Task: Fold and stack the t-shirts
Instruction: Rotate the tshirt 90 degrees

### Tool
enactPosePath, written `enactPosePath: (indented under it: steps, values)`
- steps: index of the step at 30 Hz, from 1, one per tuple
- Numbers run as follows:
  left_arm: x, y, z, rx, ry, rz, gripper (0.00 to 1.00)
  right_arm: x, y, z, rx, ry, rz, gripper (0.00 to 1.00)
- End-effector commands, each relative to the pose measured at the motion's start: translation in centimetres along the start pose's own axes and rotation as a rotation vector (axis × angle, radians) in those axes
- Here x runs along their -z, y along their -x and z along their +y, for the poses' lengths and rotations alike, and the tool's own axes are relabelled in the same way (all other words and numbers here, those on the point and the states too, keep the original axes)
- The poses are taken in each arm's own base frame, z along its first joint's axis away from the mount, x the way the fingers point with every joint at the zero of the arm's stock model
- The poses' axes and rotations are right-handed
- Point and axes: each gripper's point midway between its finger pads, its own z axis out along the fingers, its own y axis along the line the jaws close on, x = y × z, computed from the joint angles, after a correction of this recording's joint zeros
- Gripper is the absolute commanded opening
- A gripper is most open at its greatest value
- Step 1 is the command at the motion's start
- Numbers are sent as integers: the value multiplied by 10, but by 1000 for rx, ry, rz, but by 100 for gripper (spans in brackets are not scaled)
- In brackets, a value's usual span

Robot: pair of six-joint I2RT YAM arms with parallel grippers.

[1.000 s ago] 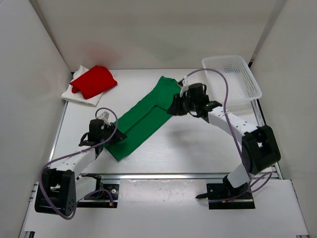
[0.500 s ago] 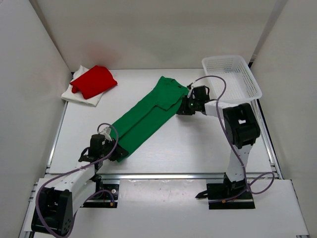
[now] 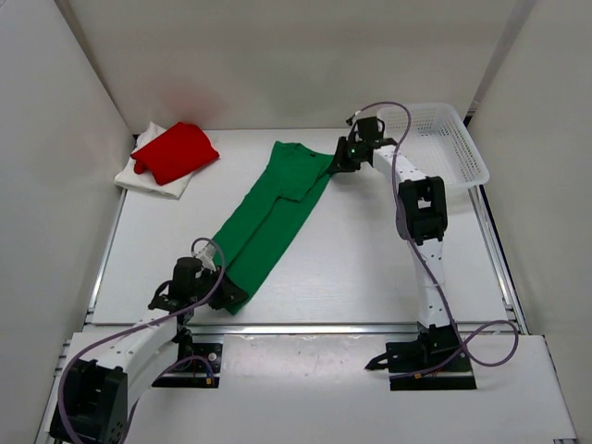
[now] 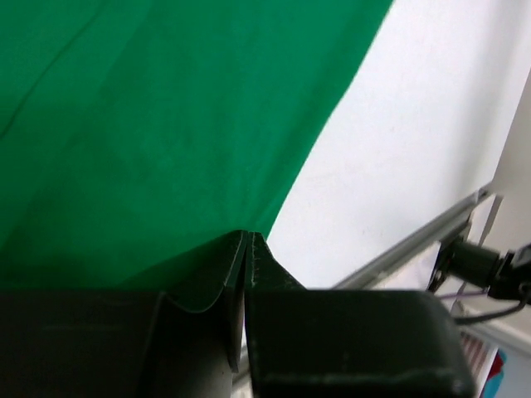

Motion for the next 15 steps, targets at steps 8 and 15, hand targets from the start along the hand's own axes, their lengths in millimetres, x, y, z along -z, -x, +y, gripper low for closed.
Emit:
enactPosePath:
  steps: [8, 15]
  values:
    - [13, 65, -80, -253, -41, -107, 21, 89, 11, 56, 134, -89, 1, 25]
    - [6, 96, -105, -283, -70, -105, 14, 109, -143, 151, 151, 178, 29, 29]
